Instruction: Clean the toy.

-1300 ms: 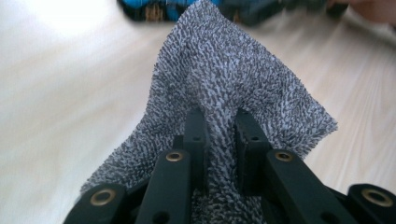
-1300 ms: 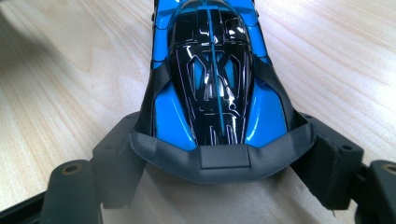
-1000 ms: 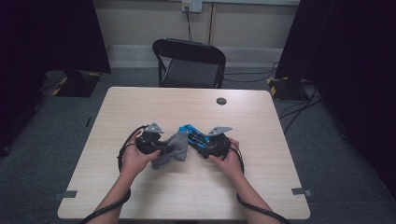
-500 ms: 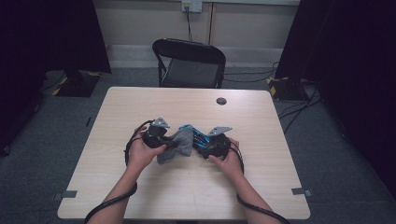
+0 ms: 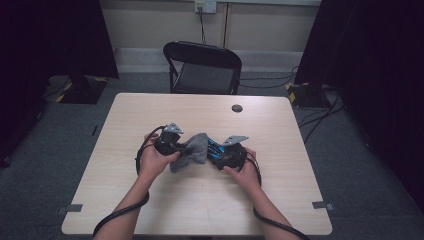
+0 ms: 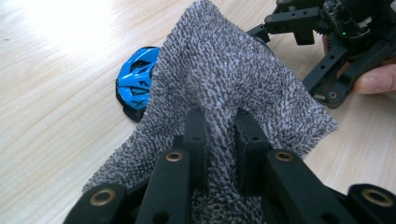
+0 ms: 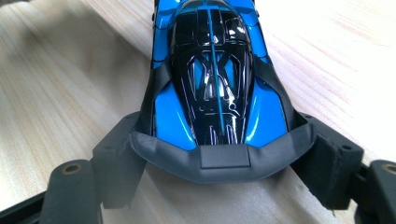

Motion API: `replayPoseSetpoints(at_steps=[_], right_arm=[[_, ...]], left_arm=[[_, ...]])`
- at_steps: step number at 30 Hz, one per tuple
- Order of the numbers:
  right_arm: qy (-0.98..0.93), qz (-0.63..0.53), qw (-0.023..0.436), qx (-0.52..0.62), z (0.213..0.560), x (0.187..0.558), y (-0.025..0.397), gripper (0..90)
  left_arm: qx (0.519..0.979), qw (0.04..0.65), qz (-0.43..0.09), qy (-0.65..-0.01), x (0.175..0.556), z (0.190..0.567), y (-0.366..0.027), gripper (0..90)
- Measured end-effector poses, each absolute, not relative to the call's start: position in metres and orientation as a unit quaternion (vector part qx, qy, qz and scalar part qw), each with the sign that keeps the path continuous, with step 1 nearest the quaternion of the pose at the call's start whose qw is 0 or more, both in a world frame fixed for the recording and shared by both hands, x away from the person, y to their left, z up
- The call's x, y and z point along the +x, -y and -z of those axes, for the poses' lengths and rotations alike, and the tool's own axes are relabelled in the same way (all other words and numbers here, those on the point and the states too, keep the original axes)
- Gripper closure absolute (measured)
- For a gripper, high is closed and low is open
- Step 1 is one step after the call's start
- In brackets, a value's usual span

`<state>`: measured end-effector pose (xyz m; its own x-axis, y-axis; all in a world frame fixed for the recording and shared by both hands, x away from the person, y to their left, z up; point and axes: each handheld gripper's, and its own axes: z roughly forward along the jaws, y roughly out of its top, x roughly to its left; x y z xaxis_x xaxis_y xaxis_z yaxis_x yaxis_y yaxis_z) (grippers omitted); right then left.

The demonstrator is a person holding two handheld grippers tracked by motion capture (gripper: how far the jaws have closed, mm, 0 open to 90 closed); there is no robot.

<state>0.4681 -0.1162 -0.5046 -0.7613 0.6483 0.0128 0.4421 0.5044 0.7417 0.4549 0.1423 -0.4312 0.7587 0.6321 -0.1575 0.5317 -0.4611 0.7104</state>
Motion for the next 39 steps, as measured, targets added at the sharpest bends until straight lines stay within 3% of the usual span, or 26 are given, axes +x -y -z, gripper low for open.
replayPoseSetpoints(at_steps=[21,39], right_arm=[[-0.857,-0.383,0.135,0.318,0.505,0.468,0.116,24.3],[-0.857,-0.383,0.135,0.319,0.505,0.468,0.116,24.4]], left_arm=[[0.852,0.401,-0.066,-0.33,0.476,0.441,-0.095,77.5],[0.868,0.376,-0.081,-0.315,0.48,0.456,-0.058,77.3]])
